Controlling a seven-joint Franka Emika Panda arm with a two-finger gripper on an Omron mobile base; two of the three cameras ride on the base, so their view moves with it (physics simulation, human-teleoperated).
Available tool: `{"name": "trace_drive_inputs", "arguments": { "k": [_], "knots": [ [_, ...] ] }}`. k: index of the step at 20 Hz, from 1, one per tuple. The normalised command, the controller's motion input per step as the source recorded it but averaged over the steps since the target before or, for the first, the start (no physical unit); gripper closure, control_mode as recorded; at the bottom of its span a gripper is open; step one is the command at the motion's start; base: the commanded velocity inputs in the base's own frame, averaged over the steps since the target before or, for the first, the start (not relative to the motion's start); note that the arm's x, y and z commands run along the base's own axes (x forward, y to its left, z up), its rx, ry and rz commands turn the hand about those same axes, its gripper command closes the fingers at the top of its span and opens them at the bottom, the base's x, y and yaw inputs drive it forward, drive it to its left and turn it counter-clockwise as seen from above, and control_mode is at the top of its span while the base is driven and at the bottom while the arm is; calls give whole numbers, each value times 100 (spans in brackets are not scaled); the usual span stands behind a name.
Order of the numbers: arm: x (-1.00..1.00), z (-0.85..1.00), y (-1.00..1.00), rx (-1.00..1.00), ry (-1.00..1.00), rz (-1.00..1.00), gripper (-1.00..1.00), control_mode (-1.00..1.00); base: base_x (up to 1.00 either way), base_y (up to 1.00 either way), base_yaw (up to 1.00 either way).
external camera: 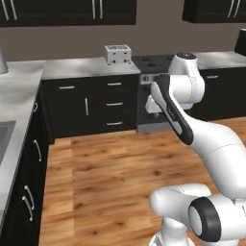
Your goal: Navigate to the stove.
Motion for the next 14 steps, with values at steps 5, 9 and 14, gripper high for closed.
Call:
{"name": "trace_drive_inputs", "arguments": {
  "k": [5,9,14],
  "knots": [
    [0,0,0,0,0,0,-100,100,100,1,7],
    [0,0,0,0,0,0,-100,100,100,0,8],
    [0,0,0,0,0,0,-100,100,100,-6,8]
  ]
}}
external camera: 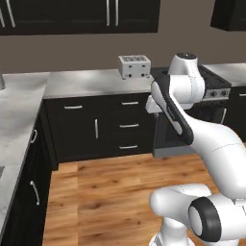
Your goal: Navigate to the stove.
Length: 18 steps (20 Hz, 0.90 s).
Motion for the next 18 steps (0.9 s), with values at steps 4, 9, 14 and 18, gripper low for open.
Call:
{"name": "trace_drive_inputs", "arguments": {
  "k": [4,9,14,18],
  "knots": [
    [0,0,0,0,0,0,-100,100,100,-47,1],
    [0,0,0,0,0,0,-100,100,100,-99,0],
    [0,0,0,0,0,0,-100,100,100,-100,0],
    [0,0,0,0,0,0,-100,100,60,-100,-7]
  ]
}}
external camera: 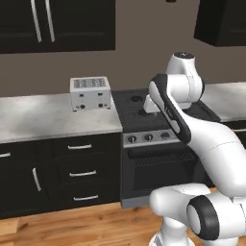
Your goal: Navigate to the stove.
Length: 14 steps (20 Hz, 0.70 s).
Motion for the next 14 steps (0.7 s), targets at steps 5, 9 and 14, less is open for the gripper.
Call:
{"name": "trace_drive_inputs", "arguments": {
  "k": [5,9,14],
  "knots": [
    [0,0,0,0,0,0,-100,100,38,-100,-10],
    [0,0,0,0,0,0,-100,100,31,-57,-2],
    [0,0,0,0,0,0,-100,100,44,0,0]
  ]
}}
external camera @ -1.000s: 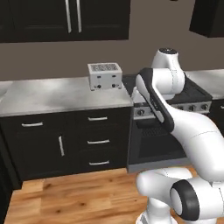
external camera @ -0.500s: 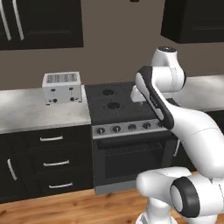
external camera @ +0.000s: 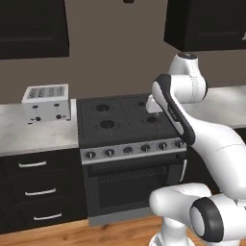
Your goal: Navigate to the stove.
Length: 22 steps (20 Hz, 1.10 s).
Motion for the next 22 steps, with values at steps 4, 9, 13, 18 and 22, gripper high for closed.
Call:
{"name": "trace_drive_inputs", "arguments": {
  "k": [4,9,13,18,22],
  "knots": [
    [0,0,0,0,0,0,-100,100,97,1,0],
    [0,0,0,0,0,0,-100,100,87,0,0],
    [0,0,0,0,0,0,-100,100,48,0,0],
    [0,0,0,0,0,0,-100,100,25,1,0],
    [0,0,0,0,0,0,-100,100,86,6,0]
  ]
}}
